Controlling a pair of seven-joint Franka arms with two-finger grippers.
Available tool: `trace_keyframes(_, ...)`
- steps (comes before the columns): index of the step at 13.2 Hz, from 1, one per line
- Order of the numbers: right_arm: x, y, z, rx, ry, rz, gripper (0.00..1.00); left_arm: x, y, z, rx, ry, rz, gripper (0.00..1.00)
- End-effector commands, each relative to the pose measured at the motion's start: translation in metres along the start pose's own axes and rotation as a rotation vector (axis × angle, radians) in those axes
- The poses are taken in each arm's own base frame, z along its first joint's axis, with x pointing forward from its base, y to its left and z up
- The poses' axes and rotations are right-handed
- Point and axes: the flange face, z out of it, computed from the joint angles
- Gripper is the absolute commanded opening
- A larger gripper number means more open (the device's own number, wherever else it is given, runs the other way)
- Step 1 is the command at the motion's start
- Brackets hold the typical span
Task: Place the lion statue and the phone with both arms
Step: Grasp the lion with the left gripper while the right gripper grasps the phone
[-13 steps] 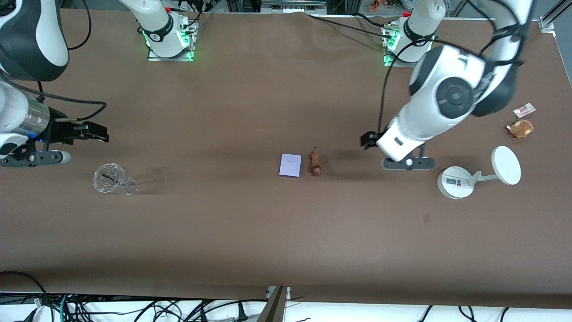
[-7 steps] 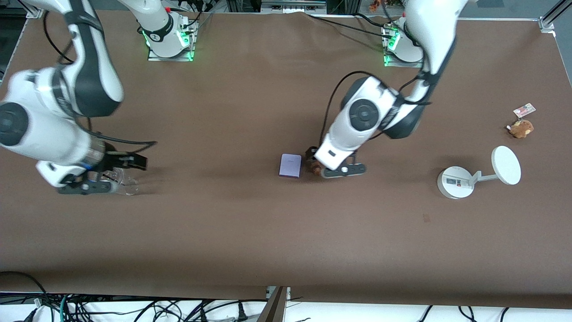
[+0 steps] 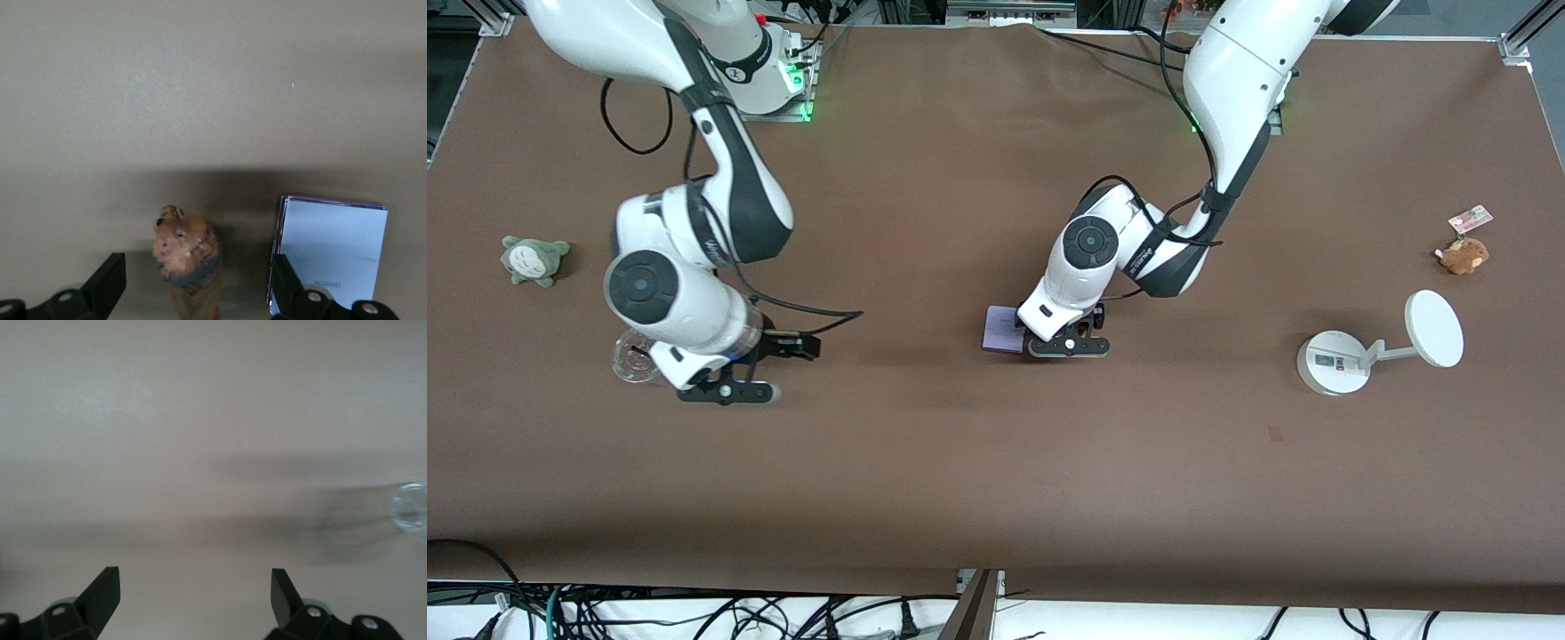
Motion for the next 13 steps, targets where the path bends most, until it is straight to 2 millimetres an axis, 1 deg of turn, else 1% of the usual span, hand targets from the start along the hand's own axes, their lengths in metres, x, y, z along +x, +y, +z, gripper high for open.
trace_keyframes(1, -0.004, -0.043, 0.017, 0.019, 0.023, 0.055, 1.0, 0.002, 0.006, -0.002, 0.012, 0.032, -0.002, 0.33)
trace_keyframes(2, -0.009, -0.063, 0.028, 0.023, 0.034, 0.073, 1.0, 0.003, 0.004, -0.003, 0.015, 0.029, -0.004, 0.24)
trace_keyframes(3, -0.014, -0.08, 0.036, 0.03, 0.049, 0.094, 1.0, 0.004, 0.001, -0.004, 0.02, 0.025, -0.003, 0.12)
trace_keyframes(4, -0.015, -0.09, 0.041, 0.039, 0.064, 0.106, 1.0, 0.003, 0.001, -0.005, 0.026, 0.022, -0.002, 0.08)
trace_keyframes(5, -0.017, -0.098, 0.044, 0.046, 0.074, 0.104, 1.0, 0.004, -0.001, -0.005, 0.034, 0.014, 0.001, 0.0)
trace_keyframes(6, -0.021, -0.107, 0.046, 0.05, 0.079, 0.1, 1.0, 0.005, -0.002, -0.01, 0.034, 0.018, -0.001, 0.0)
trace_keyframes(7, -0.026, -0.118, 0.049, 0.052, 0.079, 0.104, 1.0, 0.012, -0.009, -0.023, 0.036, 0.025, -0.015, 0.0)
trace_keyframes(8, -0.033, -0.134, 0.053, 0.059, 0.086, 0.118, 1.0, 0.025, -0.029, -0.045, 0.061, 0.013, -0.043, 0.0)
trace_keyframes(9, -0.041, -0.152, 0.059, 0.068, 0.098, 0.125, 1.0, 0.034, -0.046, -0.066, 0.082, 0.001, -0.032, 0.0)
trace_keyframes(10, -0.051, -0.169, 0.068, 0.075, 0.104, 0.134, 1.0, 0.045, -0.068, -0.085, 0.099, -0.008, -0.027, 0.0)
trace_keyframes(11, -0.056, -0.181, 0.074, 0.084, 0.112, 0.146, 1.0, 0.06, -0.103, -0.103, 0.116, -0.023, -0.028, 0.0)
trace_keyframes(13, -0.069, -0.209, 0.085, 0.1, 0.123, 0.15, 1.0, 0.087, -0.174, -0.124, 0.13, -0.055, 0.026, 0.0)
